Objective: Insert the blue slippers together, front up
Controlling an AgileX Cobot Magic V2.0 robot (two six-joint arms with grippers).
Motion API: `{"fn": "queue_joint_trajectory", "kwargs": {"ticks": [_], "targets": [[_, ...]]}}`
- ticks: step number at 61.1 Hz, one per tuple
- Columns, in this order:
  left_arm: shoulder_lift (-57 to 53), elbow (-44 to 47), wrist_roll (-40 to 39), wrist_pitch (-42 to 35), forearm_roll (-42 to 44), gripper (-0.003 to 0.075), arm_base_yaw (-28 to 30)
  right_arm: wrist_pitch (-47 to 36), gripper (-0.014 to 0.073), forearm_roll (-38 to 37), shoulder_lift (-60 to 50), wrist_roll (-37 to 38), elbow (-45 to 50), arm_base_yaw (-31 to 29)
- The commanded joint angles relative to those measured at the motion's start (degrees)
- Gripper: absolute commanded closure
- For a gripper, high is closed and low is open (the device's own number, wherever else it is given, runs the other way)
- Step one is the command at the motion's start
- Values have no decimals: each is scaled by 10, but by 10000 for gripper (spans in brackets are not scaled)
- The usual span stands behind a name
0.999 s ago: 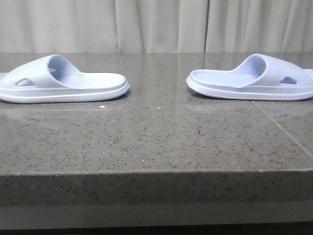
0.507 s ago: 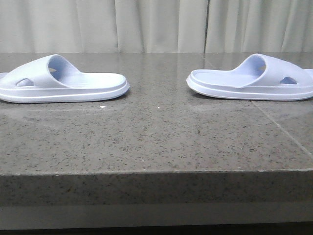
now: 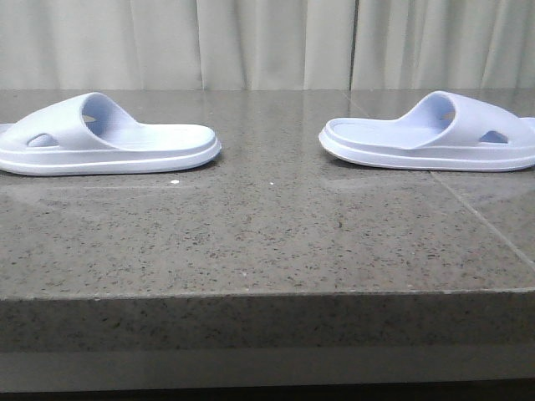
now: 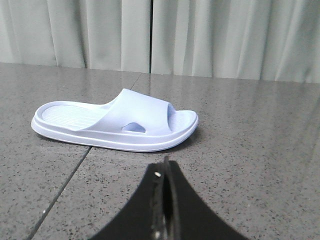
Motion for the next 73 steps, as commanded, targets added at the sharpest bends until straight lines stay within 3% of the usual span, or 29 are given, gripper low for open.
{"fn": "queue_joint_trajectory", "kwargs": {"ticks": [1, 18, 33, 53, 73], "targets": [[-8, -50, -5, -35, -7, 741, -4, -35, 661, 8, -9, -2, -49, -3], [64, -225, -5, 81, 1, 741, -4, 38, 661, -2, 30, -2, -179, -3], [203, -358, -5, 217, 1, 741, -4, 120, 661, -3, 150, -2, -291, -3], [333, -364, -5, 253, -2, 741, -4, 159, 661, -3, 276, -2, -312, -3], [425, -364, -5, 252, -3, 741, -4, 181, 661, -3, 305, -2, -312, -3]]}}
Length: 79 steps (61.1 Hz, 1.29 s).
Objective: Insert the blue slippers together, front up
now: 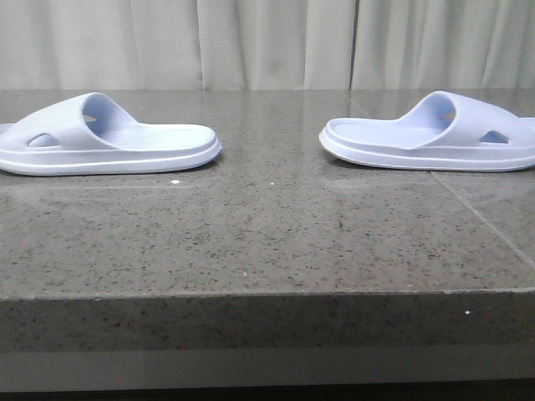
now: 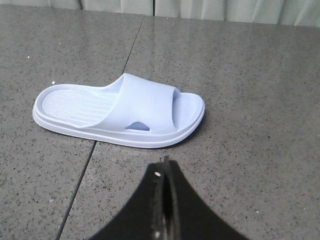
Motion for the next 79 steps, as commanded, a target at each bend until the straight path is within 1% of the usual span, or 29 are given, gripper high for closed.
{"fn": "queue_joint_trajectory", "kwargs": {"ticks": [1, 10, 12, 15, 16, 19, 20, 21, 24, 25, 27, 29, 32, 35, 45, 49, 57, 65, 67, 70, 74, 79], "targets": [[23, -17, -5, -42, -4, 741, -4, -24, 661, -6, 7, -2, -19, -3], [47, -17, -5, -45, -6, 738, -4, -4, 656, -6, 7, -2, -19, -3], [49, -17, -5, -45, -6, 728, -4, 5, 650, -6, 7, -2, -19, -3], [54, -17, -5, -45, -6, 682, -4, 14, 610, -6, 7, -2, -19, -3], [55, -17, -5, -45, -6, 662, -4, 17, 595, -6, 7, -2, -19, -3], [56, -17, -5, -48, -6, 570, -4, 21, 526, -6, 7, -2, -19, -3], [56, -17, -5, -49, -6, 538, -4, 21, 489, -6, 7, -2, -19, -3], [56, -17, -5, -51, -6, 486, -4, 21, 463, -6, 7, -2, -19, -3], [56, -17, -5, -58, -6, 373, -4, 22, 384, -6, 7, -2, -19, -3], [56, -17, -5, -61, -6, 318, -4, 22, 345, -6, 7, -2, -19, -3], [56, -17, -5, -65, -6, 237, -4, 22, 284, -6, 7, -2, -19, -3], [56, -17, -5, -64, -9, 188, -4, 21, 243, -6, 7, -2, -19, -3], [56, -19, -5, -61, -13, 139, -4, 20, 192, -6, 7, -2, -19, -3], [57, -25, -5, -49, -20, 140, -4, 15, 179, -6, 7, -2, -19, -3], [95, -92, -5, 45, -15, 153, -4, 8, 179, -6, 7, -2, -19, -3], [123, -130, -3, 84, -15, 153, -4, 8, 179, -6, 7, -2, -19, -3], [189, -193, -2, 137, -9, 153, -4, 8, 179, -6, 7, -2, -19, -3], [258, -257, 10, 170, -20, 153, 31, 8, 179, -6, 7, -2, -19, -3], [276, -271, 29, 175, -42, 153, 46, 8, 179, -6, 7, -2, -19, -3], [301, -287, 70, 188, -100, 153, 66, 8, 179, -6, 7, -2, -19, -3], [334, -308, 158, 208, -201, 153, 99, 8, 179, -6, 7, -2, -19, -3], [375, -319, 228, 219, -308, 153, 131, 8, 179, -6, 7, -2, -19, -3]]}}
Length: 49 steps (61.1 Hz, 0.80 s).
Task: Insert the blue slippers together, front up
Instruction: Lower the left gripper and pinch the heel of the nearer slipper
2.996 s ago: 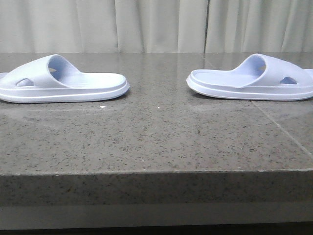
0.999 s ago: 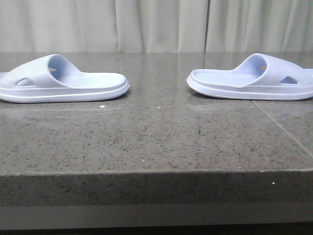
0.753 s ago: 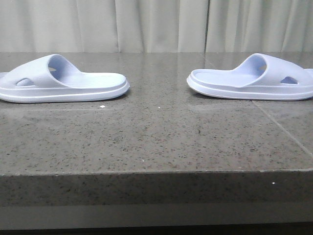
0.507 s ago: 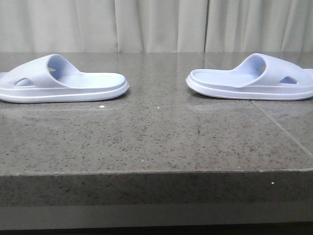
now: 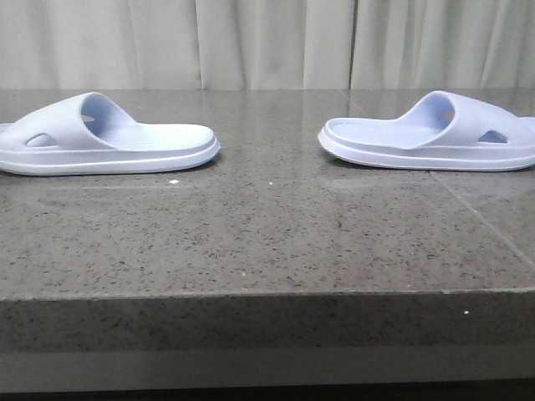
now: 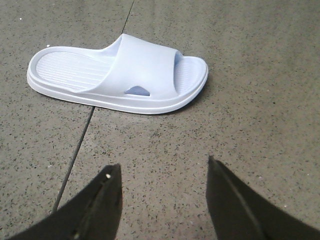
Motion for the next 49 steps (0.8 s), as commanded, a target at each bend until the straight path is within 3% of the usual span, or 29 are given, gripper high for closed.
{"fn": "queue_joint_trajectory", "kwargs": {"ticks": [1, 17, 42, 49], "targets": [[34, -33, 86, -3, -132, 153, 34, -46, 179, -6, 6, -3, -19, -3], [145, -60, 161, 34, -245, 154, 52, -46, 179, -6, 6, -3, -19, -3], [232, -98, 165, 54, -274, 158, 52, -46, 179, -6, 6, -3, -19, -3], [243, -103, 165, 59, -279, 220, 51, -45, 179, -6, 6, -3, -19, -3]]}}
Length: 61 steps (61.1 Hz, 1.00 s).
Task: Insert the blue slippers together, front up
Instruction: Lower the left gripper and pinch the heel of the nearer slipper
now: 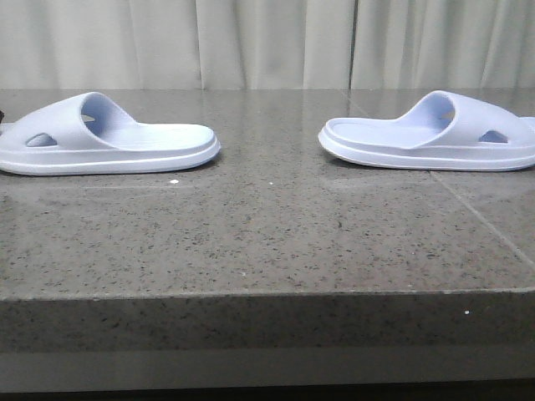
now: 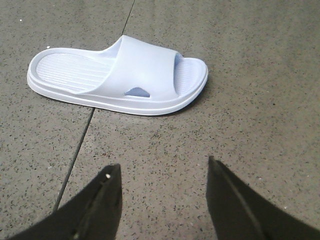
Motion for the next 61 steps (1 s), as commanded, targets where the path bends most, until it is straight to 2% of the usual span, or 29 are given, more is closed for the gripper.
{"fn": "queue_joint_trajectory", "kwargs": {"ticks": [1, 10, 14, 45, 61], "targets": [[-10, -18, 1, 4, -32, 240, -2, -43, 179, -6, 6, -2, -19, -3], [-10, -19, 6, 3, -33, 354, -7, -43, 179, -6, 6, -2, -19, -3], [-10, -19, 6, 3, -33, 377, -12, -43, 179, -6, 6, -2, -19, -3], [2, -19, 14, -3, -55, 374, -57, -43, 179, -6, 6, -2, -19, -3], [47, -20, 49, 46, -112, 375, -59, -43, 179, -6, 6, -2, -19, -3]]}}
